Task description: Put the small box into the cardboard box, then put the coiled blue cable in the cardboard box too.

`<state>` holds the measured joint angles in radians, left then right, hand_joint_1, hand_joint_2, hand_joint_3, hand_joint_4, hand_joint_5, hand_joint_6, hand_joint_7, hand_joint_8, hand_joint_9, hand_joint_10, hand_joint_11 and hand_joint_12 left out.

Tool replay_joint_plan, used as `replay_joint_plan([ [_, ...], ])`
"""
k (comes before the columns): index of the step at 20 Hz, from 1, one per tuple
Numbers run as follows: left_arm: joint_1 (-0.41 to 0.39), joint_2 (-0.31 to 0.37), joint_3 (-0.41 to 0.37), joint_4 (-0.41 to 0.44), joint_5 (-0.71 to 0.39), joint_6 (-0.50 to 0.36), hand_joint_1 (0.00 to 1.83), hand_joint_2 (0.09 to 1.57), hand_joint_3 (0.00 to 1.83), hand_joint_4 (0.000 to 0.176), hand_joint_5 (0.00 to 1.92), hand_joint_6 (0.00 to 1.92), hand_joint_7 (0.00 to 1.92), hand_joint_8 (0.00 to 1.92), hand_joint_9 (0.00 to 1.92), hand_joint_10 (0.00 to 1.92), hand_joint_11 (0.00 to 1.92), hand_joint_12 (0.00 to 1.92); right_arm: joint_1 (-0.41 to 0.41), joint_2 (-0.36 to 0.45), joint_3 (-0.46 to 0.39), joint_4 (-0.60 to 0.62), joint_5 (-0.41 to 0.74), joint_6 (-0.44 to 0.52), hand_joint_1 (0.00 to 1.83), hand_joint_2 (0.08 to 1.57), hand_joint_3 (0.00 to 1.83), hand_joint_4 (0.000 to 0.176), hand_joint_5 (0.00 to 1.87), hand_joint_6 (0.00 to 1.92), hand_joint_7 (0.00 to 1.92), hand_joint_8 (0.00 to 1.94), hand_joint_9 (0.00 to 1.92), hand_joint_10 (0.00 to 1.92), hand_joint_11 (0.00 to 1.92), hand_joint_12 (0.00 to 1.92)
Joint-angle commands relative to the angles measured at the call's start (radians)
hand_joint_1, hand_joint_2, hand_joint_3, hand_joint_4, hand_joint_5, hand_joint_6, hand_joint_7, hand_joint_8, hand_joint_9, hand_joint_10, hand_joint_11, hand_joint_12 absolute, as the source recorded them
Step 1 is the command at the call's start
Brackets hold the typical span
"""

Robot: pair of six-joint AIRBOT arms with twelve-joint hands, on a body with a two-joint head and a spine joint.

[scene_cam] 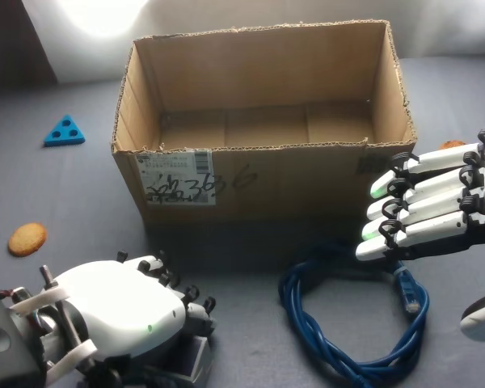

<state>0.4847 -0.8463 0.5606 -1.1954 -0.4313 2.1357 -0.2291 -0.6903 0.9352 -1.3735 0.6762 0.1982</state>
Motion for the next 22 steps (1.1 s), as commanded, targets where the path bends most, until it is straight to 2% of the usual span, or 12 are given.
replay_joint_plan([
  [1, 0.002, 0.002, -0.006, 0.034, -0.039, 0.004, 1.07, 1.19, 0.01, 0.000, 0.44, 0.02, 0.45, 0.01, 0.38, 0.01, 0.00, 0.78, 0.006, 0.010, -0.004, 0.061, 0.052, 0.001, 0.00, 1.28, 0.00, 0.000, 0.28, 0.01, 0.30, 0.00, 0.25, 0.00, 0.00, 0.47],
  [6, 0.011, 0.004, -0.005, 0.046, -0.041, 0.004, 1.11, 1.19, 0.00, 0.000, 0.45, 0.01, 0.48, 0.01, 0.42, 0.02, 0.00, 0.92, 0.006, 0.010, -0.006, 0.061, 0.056, 0.001, 0.00, 1.29, 0.00, 0.000, 0.22, 0.01, 0.25, 0.01, 0.20, 0.01, 0.00, 0.29],
  [9, 0.014, 0.005, -0.005, 0.051, -0.041, 0.004, 1.17, 1.22, 0.00, 0.000, 0.61, 0.02, 0.64, 0.02, 0.58, 0.05, 0.04, 1.10, 0.006, 0.010, -0.007, 0.061, 0.057, 0.001, 0.00, 1.29, 0.00, 0.000, 0.24, 0.00, 0.27, 0.00, 0.23, 0.01, 0.00, 0.41],
  [10, 0.015, 0.006, -0.005, 0.053, -0.041, 0.004, 1.21, 1.20, 0.00, 0.000, 0.69, 0.03, 0.73, 0.04, 0.65, 0.08, 0.08, 1.16, 0.006, 0.010, -0.007, 0.061, 0.057, 0.001, 0.00, 1.28, 0.00, 0.000, 0.21, 0.00, 0.23, 0.00, 0.19, 0.00, 0.00, 0.35],
  [11, 0.017, 0.006, -0.006, 0.058, -0.041, 0.004, 1.11, 1.24, 0.02, 0.000, 0.70, 1.11, 0.81, 0.04, 0.73, 0.12, 0.18, 1.19, 0.006, 0.010, -0.007, 0.061, 0.058, 0.001, 0.00, 1.28, 0.00, 0.000, 0.24, 0.01, 0.26, 0.01, 0.21, 0.01, 0.00, 0.37],
  [12, 0.019, 0.007, -0.006, 0.061, -0.041, 0.004, 1.12, 1.26, 0.03, 0.000, 0.62, 1.42, 0.76, 1.13, 0.77, 0.15, 0.22, 1.23, 0.006, 0.011, -0.007, 0.061, 0.059, 0.001, 0.00, 1.28, 0.00, 0.000, 0.24, 0.01, 0.26, 0.01, 0.22, 0.01, 0.00, 0.37],
  [13, 0.020, 0.007, -0.006, 0.061, -0.041, 0.004, 1.12, 1.29, 0.01, 0.000, 0.57, 1.51, 0.74, 1.40, 0.76, 0.29, 0.22, 1.29, 0.006, 0.011, -0.007, 0.061, 0.059, 0.001, 0.00, 1.28, 0.00, 0.000, 0.26, 0.01, 0.27, 0.01, 0.22, 0.01, 0.00, 0.38],
  [14, 0.021, 0.008, -0.006, 0.063, -0.041, 0.004, 1.15, 1.28, 0.00, 0.000, 0.61, 1.43, 0.77, 1.43, 0.76, 0.53, 0.30, 1.33, 0.006, 0.011, -0.007, 0.061, 0.060, 0.001, 0.00, 1.29, 0.00, 0.000, 0.26, 0.01, 0.27, 0.01, 0.23, 0.01, 0.00, 0.42],
  [15, 0.022, 0.009, -0.006, 0.064, -0.041, 0.004, 1.30, 1.24, 0.00, 0.000, 0.72, 1.19, 0.77, 1.39, 0.67, 1.38, 0.33, 1.44, 0.006, 0.011, -0.007, 0.061, 0.060, 0.001, 0.00, 1.29, 0.00, 0.000, 0.22, 0.01, 0.24, 0.00, 0.20, 0.01, 0.00, 0.36],
  [16, 0.022, 0.011, -0.006, 0.067, -0.041, 0.004, 1.33, 1.23, 0.00, 0.000, 0.78, 1.14, 0.75, 1.41, 0.63, 1.56, 0.31, 1.50, 0.006, 0.011, -0.007, 0.061, 0.061, 0.001, 0.00, 1.29, 0.00, 0.000, 0.21, 0.00, 0.24, 0.00, 0.19, 0.00, 0.00, 0.34],
  [19, 0.012, 0.024, -0.007, 0.089, -0.019, -0.002, 1.33, 1.24, 0.00, 0.000, 0.82, 1.08, 0.73, 1.47, 0.59, 1.64, 0.28, 1.58, 0.006, 0.011, -0.007, 0.061, 0.062, 0.001, 0.00, 1.29, 0.00, 0.000, 0.22, 0.00, 0.24, 0.00, 0.19, 0.00, 0.00, 0.33],
  [22, -0.018, 0.052, -0.009, 0.163, 0.012, -0.059, 1.33, 1.24, 0.00, 0.000, 0.84, 1.05, 0.69, 1.52, 0.59, 1.62, 0.32, 1.56, 0.006, 0.011, -0.007, 0.061, 0.062, 0.001, 0.00, 1.29, 0.00, 0.000, 0.25, 0.00, 0.28, 0.00, 0.24, 0.01, 0.00, 0.45],
])
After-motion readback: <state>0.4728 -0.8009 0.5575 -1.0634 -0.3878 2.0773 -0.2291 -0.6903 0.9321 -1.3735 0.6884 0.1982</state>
